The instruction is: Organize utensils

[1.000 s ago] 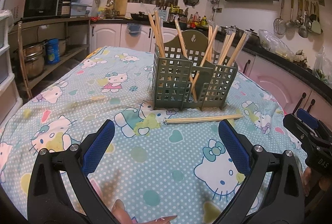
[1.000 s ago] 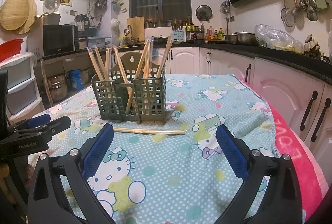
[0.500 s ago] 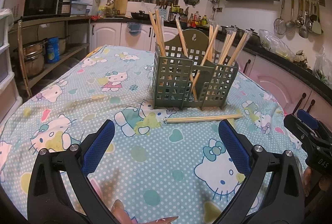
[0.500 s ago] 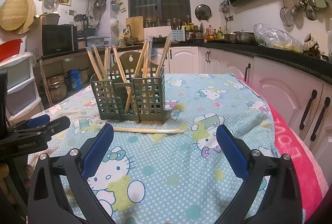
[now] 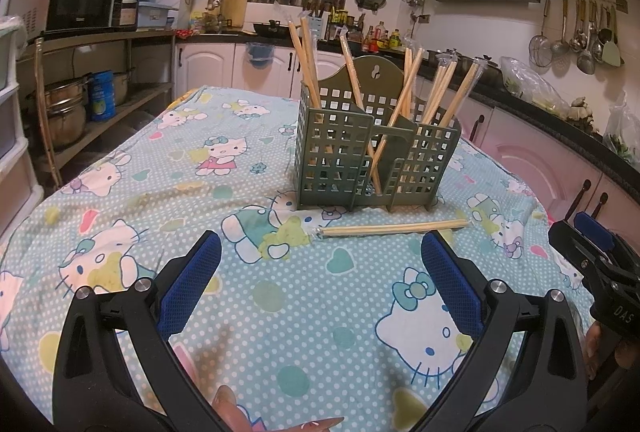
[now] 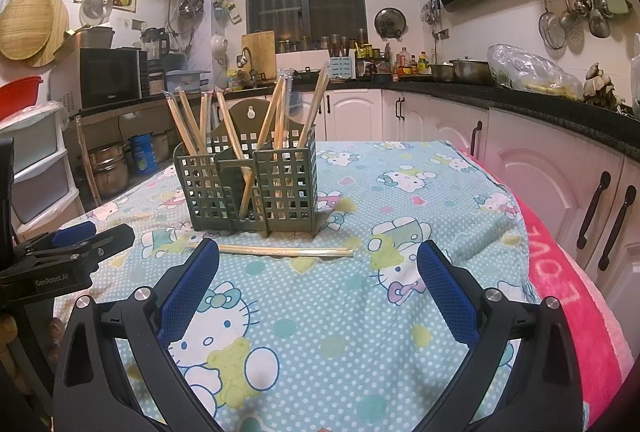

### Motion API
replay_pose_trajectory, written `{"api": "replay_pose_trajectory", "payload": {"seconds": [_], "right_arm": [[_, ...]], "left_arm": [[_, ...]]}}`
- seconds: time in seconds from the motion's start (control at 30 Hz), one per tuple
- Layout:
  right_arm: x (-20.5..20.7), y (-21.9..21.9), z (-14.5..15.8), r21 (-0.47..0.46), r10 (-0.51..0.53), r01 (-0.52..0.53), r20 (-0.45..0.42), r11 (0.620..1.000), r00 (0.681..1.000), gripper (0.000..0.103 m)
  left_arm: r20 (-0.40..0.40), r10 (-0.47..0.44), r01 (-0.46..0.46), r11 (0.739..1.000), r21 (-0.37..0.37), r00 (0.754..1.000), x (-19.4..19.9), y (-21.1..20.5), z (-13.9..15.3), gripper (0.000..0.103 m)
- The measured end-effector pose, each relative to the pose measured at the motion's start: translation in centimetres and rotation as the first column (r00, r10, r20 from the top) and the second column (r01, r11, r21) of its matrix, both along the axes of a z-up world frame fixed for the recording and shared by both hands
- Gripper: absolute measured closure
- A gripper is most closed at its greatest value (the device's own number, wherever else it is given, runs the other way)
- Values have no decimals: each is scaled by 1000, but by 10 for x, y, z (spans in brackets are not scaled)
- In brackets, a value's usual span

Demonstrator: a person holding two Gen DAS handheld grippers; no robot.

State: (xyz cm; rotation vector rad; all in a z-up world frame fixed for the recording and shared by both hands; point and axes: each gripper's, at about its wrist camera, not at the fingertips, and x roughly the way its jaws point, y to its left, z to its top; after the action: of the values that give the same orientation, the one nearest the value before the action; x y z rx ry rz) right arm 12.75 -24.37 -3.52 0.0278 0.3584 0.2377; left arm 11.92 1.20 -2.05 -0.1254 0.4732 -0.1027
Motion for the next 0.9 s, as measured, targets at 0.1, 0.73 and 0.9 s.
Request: {"api": "replay_pose_trajectory", "payload": {"seconds": [0.1,0.73,0.9], "right_arm": [[0,0,0,-1,0,0,0,1000,1000,7],[0,0,-1,-1,-1,1,-2,1000,1000,7],[0,0,-1,-2,-2,2,-4,1000,1000,7]], "left_arm": [[0,-1,1,1000,0,1000,0,0,0,11],[0,-1,1,1000,-1,1000,0,1,0,11],[-13,-4,4,1000,4,1000,2,0,-2,11]]}}
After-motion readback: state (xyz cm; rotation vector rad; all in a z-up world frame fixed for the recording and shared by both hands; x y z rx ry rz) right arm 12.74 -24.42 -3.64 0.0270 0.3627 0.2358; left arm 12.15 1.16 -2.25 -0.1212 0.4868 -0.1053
